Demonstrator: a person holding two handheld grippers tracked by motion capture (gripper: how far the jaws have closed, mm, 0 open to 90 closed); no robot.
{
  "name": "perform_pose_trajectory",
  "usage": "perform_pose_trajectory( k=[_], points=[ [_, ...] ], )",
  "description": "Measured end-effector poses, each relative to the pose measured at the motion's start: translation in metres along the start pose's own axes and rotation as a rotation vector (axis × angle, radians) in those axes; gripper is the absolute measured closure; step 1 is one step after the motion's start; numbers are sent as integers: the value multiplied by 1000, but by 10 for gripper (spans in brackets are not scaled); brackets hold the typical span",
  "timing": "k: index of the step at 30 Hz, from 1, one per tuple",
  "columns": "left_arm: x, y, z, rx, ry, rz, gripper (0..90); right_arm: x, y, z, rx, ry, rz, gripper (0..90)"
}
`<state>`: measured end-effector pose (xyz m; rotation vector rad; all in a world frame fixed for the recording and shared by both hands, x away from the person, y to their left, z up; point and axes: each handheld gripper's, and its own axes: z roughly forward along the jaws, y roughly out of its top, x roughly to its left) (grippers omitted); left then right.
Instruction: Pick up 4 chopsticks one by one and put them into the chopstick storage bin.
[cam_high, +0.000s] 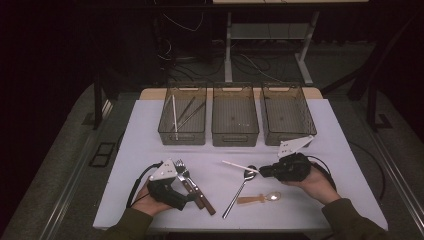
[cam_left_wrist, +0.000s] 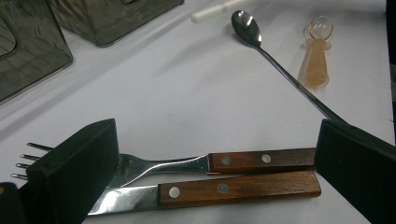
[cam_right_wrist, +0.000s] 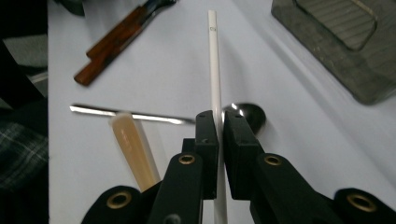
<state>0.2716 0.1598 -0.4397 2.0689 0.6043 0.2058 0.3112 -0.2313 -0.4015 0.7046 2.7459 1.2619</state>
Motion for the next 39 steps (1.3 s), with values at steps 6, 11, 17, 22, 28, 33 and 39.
perform_pose_trajectory(
  k=[6,11,17,22,28,33,39],
  points=[
    [0,0,0,0,1,6,0,1,19,6,-12,-8,10,851],
    [0,0,-1,-1,-1,7,0,3,41,14,-32,-16,11,851],
    [0,0,-1,0,0,7,0,5,68,24,-39,-17,0,851],
    [0,0,0,1,3,4,0,5,89,34,-36,-31,-2,851],
    [0,0,0,-10,3,-4,0,0,115,44,-41,-59,4,851],
    [-1,0,0,-10,1,-12,0,-6,138,53,-46,-107,33,851],
    [-1,0,0,-15,-1,-5,0,-16,165,70,-50,-147,59,851]
  ],
)
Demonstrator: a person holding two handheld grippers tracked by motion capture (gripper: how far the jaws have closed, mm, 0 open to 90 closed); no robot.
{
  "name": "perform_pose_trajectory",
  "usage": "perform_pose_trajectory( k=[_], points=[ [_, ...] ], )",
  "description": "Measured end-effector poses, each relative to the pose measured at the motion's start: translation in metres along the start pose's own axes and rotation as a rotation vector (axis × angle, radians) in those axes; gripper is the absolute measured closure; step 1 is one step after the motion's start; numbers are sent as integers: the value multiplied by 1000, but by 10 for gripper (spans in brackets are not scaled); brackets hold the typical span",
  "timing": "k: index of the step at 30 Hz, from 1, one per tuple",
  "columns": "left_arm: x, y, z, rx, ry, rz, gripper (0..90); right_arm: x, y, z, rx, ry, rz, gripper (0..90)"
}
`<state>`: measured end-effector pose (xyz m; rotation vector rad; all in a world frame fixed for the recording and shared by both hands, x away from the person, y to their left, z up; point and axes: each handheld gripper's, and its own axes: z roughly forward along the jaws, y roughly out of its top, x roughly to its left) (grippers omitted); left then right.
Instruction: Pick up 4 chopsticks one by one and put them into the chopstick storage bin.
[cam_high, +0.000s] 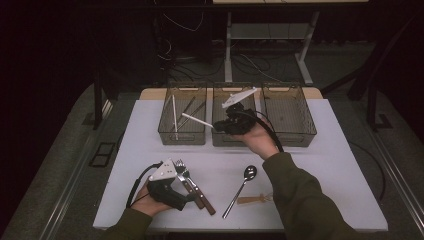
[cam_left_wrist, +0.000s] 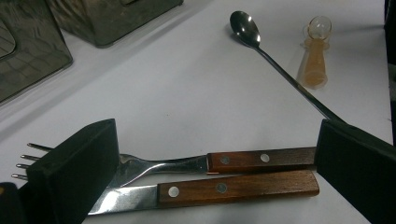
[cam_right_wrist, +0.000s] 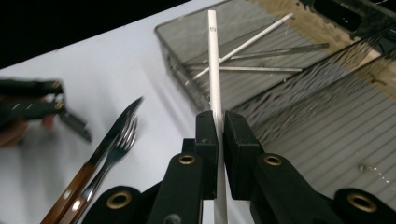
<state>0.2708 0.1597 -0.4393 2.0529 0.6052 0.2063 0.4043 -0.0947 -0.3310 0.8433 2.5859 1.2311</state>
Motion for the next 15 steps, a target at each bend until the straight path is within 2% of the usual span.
perform_pose_trajectory(
  k=[9,15],
  points=[
    [1,1,-1,-7,-5,-6,0,-13,34,37,15,-68,58,852],
    [1,1,0,-13,-7,-9,0,-22,53,70,53,-118,104,851]
  ],
)
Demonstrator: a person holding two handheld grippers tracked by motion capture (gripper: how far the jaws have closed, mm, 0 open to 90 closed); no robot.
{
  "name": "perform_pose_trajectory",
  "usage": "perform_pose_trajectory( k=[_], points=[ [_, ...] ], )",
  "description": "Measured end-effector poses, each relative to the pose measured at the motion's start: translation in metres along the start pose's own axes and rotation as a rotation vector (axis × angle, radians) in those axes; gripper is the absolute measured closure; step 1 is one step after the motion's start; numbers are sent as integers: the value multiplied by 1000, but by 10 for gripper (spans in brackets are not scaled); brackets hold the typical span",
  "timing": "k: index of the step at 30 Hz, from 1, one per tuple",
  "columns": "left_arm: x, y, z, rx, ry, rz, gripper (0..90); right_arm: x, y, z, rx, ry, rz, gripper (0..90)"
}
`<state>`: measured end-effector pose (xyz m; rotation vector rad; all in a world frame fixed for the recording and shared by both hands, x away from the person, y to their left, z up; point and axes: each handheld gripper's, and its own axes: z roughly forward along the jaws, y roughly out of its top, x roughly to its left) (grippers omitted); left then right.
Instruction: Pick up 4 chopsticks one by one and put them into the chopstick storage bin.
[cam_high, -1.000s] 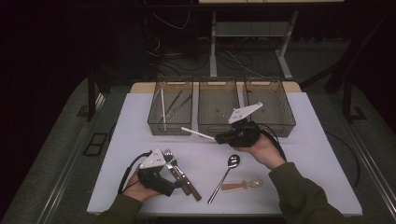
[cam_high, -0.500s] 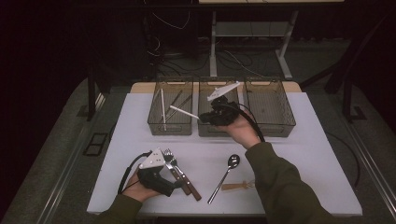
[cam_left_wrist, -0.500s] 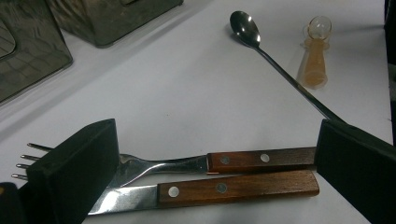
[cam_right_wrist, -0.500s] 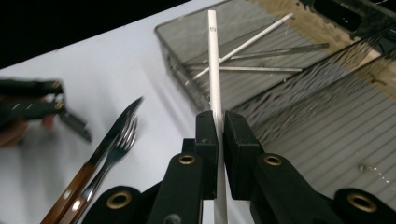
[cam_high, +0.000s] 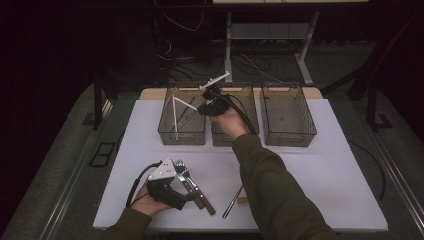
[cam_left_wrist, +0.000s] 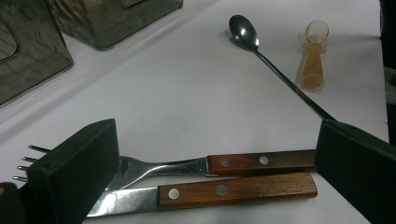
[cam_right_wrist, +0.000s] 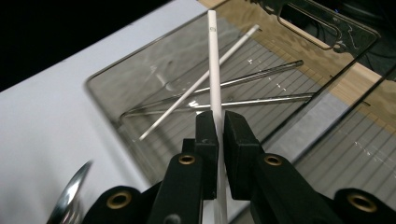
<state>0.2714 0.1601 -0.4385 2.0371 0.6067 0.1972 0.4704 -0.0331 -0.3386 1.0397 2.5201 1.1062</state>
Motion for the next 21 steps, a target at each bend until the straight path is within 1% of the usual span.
perform_pose_trajectory(
  k=[1,3,4,5,8,9,11,12,17,19,21],
  points=[
    [1,0,0,1,-1,7,0,0,3,6,7,-5,5,851],
    [1,0,0,4,-1,7,0,-1,8,17,18,-20,18,851],
    [1,0,0,-5,1,3,0,-1,10,23,23,-33,29,851],
    [1,0,0,-7,0,-1,0,-1,11,28,28,-36,37,851],
    [1,0,0,-4,-3,-3,0,0,16,43,38,-58,57,850],
    [1,0,0,-5,-4,-5,0,0,18,48,42,-56,63,851],
    [1,0,0,-5,-5,-7,0,1,22,56,55,-62,58,850],
    [2,0,0,-1,-6,-2,0,2,24,60,63,-70,66,850],
    [2,1,0,0,-7,7,0,4,27,77,86,-78,79,850],
    [2,1,0,2,-10,8,0,5,27,82,85,-76,79,850],
    [2,1,0,2,-11,8,0,7,27,86,88,-84,86,847]
  ],
)
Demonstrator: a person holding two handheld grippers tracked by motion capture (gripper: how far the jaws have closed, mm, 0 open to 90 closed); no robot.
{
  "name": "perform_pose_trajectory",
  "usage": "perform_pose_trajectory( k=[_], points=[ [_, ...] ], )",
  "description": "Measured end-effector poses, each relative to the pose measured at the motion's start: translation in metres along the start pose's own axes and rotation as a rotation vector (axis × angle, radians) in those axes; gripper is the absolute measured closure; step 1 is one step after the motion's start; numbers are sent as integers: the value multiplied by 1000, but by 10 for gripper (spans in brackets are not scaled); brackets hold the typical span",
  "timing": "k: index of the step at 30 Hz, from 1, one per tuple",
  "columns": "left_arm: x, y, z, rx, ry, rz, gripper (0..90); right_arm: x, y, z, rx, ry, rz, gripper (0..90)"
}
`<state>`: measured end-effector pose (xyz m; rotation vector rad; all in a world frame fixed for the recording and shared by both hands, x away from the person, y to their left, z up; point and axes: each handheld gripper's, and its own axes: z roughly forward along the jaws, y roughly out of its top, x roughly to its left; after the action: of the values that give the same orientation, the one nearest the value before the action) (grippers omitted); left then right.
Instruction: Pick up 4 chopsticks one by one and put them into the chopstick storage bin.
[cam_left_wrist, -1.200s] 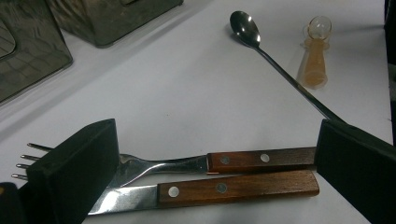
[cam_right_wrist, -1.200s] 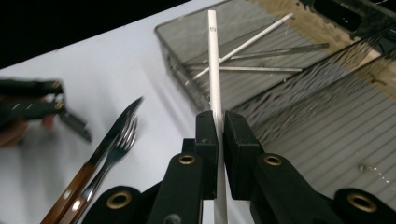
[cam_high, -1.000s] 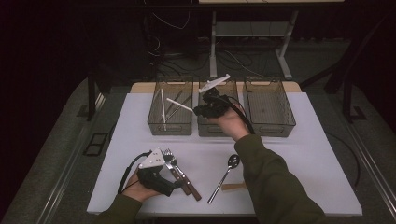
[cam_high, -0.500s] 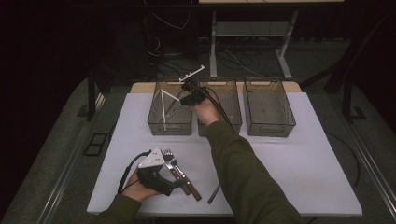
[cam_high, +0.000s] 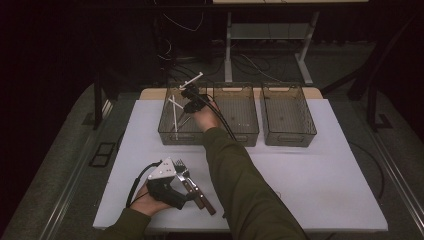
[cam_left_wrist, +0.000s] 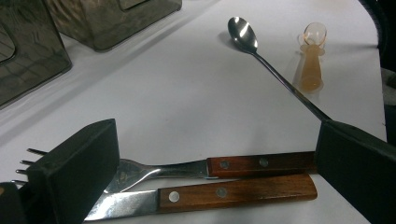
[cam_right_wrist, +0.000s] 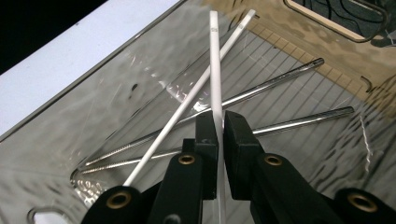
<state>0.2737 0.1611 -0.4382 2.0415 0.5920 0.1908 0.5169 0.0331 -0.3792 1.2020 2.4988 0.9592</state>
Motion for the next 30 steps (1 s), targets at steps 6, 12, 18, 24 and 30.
perform_pose_trajectory(
  k=[6,12,18,24,30],
  points=[
    [0,0,0,-3,-3,1,0,0,1,-1,-39,4,-8,711],
    [0,0,0,-3,-2,0,0,-2,1,-15,-71,32,-6,644],
    [0,0,0,-6,3,-1,0,-8,-6,-35,-104,108,1,525],
    [-1,0,0,2,9,3,0,-9,-20,-57,-163,163,-49,414],
    [-1,0,0,9,11,6,0,-18,-42,-79,-213,218,-34,309]
  ],
)
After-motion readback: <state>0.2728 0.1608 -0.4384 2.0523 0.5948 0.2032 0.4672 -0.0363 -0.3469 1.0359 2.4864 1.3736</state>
